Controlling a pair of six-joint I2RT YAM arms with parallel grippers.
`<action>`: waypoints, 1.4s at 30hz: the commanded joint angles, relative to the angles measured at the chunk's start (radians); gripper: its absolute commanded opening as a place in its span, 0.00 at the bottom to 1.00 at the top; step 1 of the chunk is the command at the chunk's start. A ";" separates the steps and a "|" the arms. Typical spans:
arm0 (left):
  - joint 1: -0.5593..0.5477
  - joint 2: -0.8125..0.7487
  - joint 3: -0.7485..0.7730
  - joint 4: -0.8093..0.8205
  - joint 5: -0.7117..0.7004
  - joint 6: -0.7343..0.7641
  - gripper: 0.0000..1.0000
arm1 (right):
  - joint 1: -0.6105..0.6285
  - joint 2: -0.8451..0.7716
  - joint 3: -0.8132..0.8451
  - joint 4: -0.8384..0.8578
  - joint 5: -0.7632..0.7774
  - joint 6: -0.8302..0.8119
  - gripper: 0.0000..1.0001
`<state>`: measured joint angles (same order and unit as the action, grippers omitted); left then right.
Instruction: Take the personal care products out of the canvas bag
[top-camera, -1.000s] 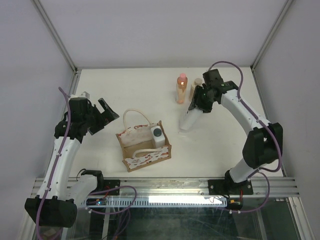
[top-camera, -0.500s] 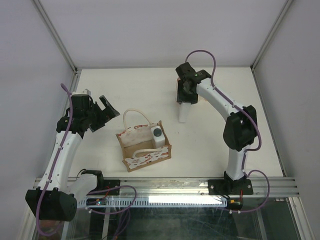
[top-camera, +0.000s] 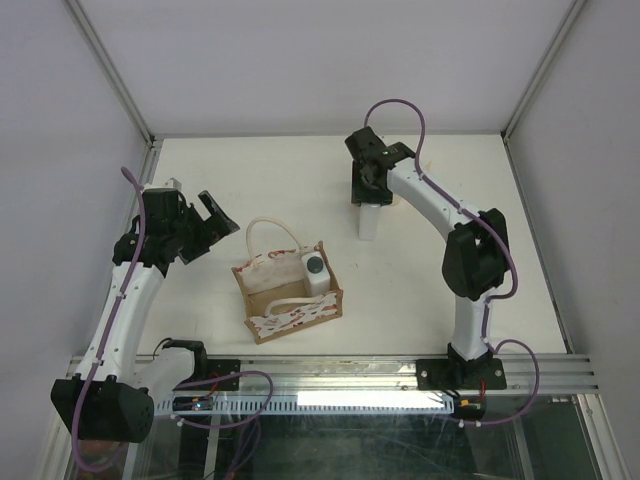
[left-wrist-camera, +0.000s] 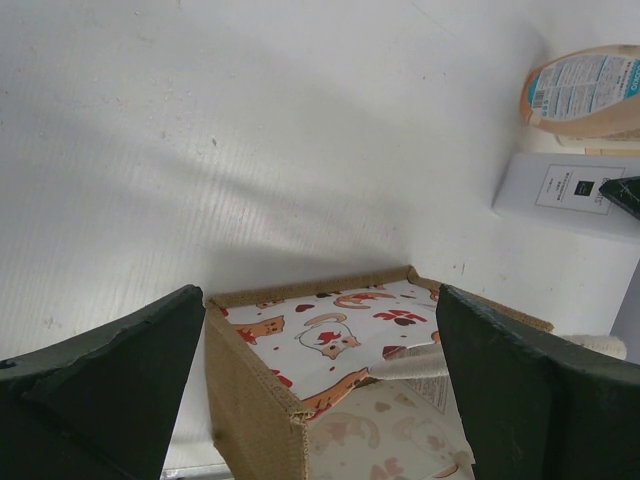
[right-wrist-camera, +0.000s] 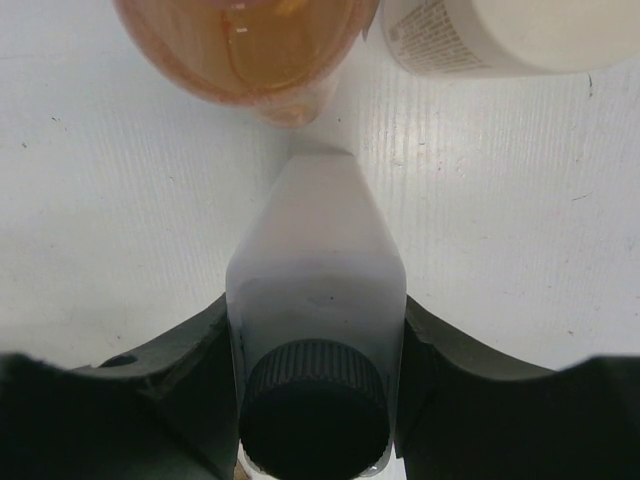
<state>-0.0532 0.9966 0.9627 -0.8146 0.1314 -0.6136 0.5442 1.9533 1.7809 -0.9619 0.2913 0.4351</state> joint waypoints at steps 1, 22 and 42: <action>-0.007 -0.007 0.050 0.044 -0.015 -0.001 0.99 | 0.003 -0.046 -0.011 0.077 0.006 -0.018 0.43; -0.007 -0.061 0.035 0.023 -0.007 0.025 0.99 | 0.004 -0.282 -0.086 0.040 0.031 -0.130 0.98; -0.008 -0.049 0.027 0.057 0.031 0.007 0.99 | 0.102 -0.680 -0.429 0.209 -0.361 0.011 0.99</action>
<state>-0.0532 0.9581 0.9634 -0.8116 0.1398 -0.6106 0.5728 1.3315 1.2980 -0.8745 0.0841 0.3523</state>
